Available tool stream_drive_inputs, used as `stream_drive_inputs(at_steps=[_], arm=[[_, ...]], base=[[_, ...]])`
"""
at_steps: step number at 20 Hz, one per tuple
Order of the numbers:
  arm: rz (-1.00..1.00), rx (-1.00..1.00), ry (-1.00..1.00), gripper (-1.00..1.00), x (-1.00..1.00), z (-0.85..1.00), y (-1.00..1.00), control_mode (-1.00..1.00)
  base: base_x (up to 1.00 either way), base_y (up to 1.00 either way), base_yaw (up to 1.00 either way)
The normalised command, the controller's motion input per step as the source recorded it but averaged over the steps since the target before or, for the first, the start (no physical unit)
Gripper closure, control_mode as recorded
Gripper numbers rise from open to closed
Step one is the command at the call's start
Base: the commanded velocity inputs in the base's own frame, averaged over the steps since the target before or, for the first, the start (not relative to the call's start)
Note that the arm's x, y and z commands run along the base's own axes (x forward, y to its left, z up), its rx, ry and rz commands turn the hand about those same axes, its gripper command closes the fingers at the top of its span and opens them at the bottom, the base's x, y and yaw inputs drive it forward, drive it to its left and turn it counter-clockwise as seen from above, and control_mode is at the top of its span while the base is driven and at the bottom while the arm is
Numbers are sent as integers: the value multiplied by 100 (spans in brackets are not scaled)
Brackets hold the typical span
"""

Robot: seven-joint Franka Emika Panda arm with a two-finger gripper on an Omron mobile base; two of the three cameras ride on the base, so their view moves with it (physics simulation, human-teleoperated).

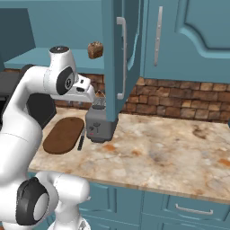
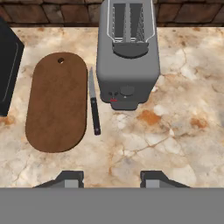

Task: Pick the bread, place it on the cutting board, pick the jam, place it on the counter, and close the cabinet.

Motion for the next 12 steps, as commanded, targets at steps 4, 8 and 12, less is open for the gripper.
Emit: stream_drive_inputs(at_steps=[4, 8, 12], arm=[[0, 0, -1, -100, 0, 0, 0, -100], [0, 0, -5, -100, 0, 0, 0, -100], [0, 0, -11, -100, -2, 9, 0, -100]], base=[[0, 0, 0], [0, 0, 0], [0, 0, 0]])
